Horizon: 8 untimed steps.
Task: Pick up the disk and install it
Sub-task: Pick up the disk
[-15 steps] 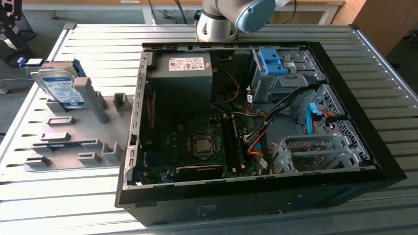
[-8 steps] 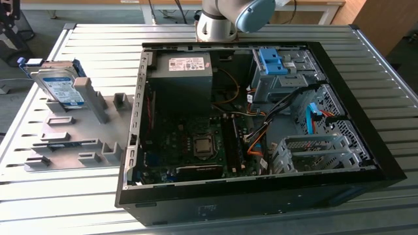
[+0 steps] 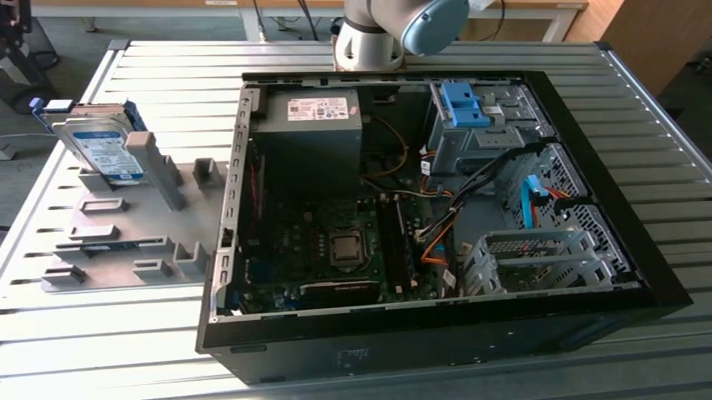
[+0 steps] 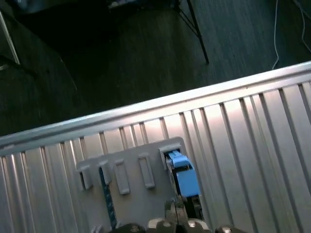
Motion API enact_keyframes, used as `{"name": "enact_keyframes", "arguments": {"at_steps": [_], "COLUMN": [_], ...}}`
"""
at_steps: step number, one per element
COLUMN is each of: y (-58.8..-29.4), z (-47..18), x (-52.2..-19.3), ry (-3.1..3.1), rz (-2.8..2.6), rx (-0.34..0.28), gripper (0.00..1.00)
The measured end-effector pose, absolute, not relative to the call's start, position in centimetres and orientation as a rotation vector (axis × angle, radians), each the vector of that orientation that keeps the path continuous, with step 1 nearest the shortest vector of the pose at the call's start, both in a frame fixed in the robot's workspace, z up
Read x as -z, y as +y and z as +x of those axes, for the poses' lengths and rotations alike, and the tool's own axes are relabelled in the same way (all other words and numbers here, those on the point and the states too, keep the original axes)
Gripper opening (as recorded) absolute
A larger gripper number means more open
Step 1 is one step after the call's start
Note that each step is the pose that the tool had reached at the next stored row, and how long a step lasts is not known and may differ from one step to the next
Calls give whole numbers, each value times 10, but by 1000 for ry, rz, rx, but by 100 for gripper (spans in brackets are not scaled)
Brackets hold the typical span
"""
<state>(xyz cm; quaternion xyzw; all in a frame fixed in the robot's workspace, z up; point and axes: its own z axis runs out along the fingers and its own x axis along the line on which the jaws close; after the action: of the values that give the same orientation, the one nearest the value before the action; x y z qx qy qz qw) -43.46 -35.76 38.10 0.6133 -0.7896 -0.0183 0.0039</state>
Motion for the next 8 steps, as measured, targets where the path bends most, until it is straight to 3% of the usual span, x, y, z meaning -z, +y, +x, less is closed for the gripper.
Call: {"name": "enact_keyframes", "arguments": {"at_steps": [8], "y": [-358], "z": [-435], "x": [-381], "ry": [-2331], "rz": [2090], "rx": [56], "gripper": [11]}}
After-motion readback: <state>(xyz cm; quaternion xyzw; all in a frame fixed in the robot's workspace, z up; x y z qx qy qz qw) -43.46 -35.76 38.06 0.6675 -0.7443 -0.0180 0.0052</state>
